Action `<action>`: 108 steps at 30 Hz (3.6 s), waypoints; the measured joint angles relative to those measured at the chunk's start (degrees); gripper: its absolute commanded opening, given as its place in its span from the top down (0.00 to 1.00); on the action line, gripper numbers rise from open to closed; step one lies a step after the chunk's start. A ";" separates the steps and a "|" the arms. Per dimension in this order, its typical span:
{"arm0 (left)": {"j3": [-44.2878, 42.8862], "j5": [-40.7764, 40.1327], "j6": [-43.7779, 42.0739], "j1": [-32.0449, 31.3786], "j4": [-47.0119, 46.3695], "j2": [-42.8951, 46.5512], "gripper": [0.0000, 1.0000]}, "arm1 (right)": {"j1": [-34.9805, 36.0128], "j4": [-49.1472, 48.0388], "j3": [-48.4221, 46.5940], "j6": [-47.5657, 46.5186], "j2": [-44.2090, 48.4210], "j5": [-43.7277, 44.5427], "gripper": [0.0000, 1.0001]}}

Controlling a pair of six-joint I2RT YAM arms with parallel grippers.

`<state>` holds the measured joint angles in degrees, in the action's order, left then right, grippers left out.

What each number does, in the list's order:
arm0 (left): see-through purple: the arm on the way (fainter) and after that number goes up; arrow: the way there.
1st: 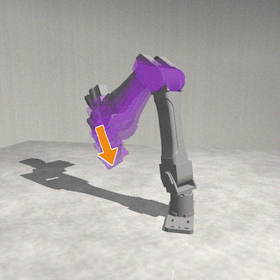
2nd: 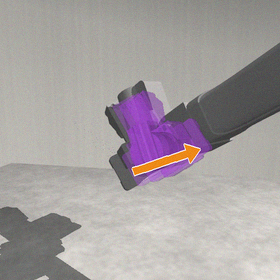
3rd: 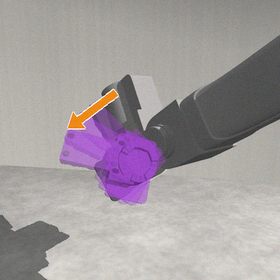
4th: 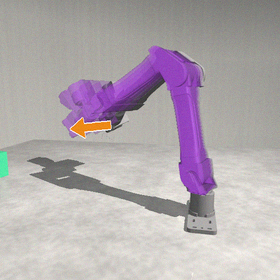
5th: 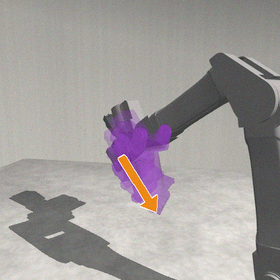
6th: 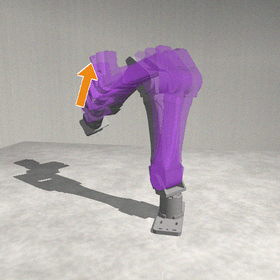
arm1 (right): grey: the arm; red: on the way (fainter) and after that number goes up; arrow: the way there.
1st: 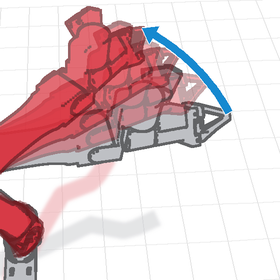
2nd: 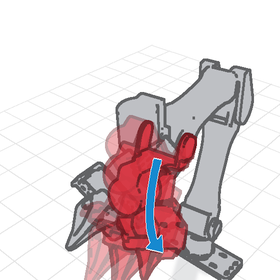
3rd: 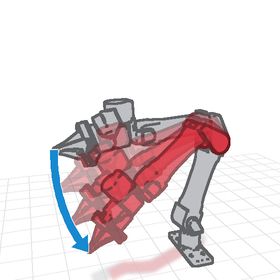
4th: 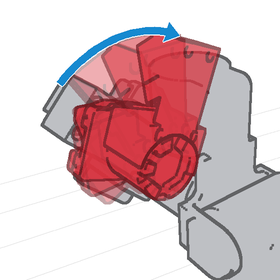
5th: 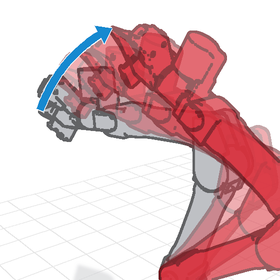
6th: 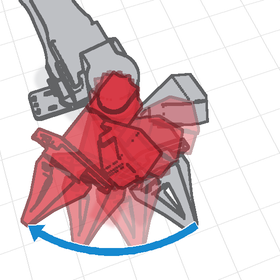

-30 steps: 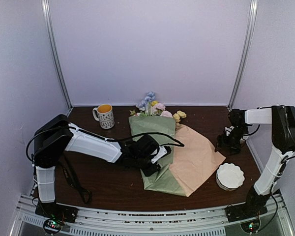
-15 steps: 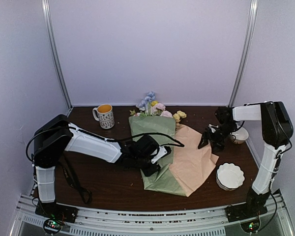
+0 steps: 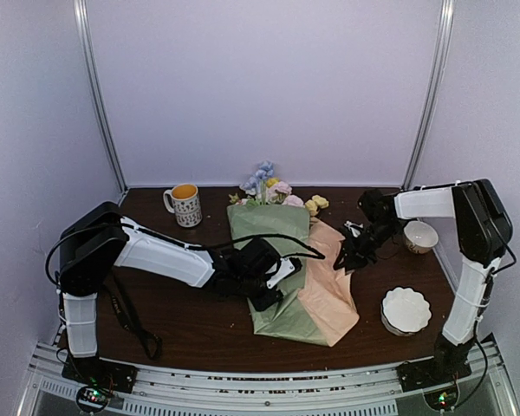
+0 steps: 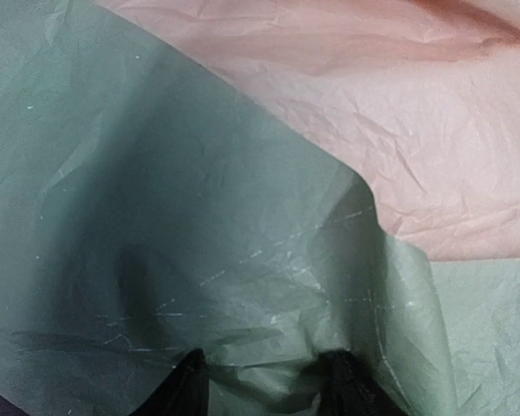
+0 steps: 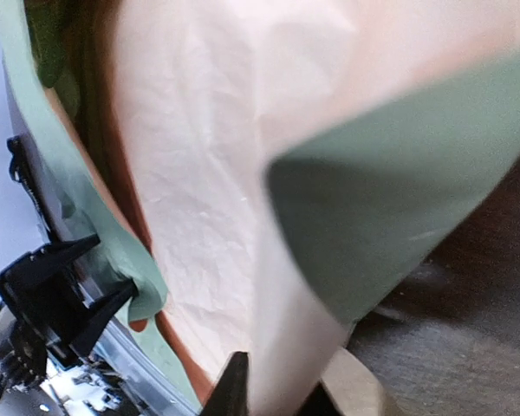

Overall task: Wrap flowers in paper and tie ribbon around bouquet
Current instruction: Pick up the two-thirds-folded wrapping paper from the center of the board, then fold the two-thirds-folded wrapping paper at the center of the board, then pass from the right arm to the left

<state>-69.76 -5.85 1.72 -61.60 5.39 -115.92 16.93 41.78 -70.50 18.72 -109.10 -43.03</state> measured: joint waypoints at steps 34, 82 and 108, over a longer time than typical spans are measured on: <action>12.72 2.19 -0.76 -1.20 -11.85 6.16 0.43 | 18.71 -10.78 -34.38 15.80 -20.06 -0.90 1.00; 27.30 7.67 -0.50 -2.84 -12.81 28.04 0.31 | 26.71 -21.40 -39.82 23.28 -32.74 -0.13 1.00; 13.29 -8.41 19.65 9.86 3.72 17.73 0.38 | 26.82 -24.72 -35.08 26.29 -27.47 4.57 1.00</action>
<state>-56.47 -14.26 21.37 -51.75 9.10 -98.19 43.75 17.06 -105.58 45.01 -136.57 -38.46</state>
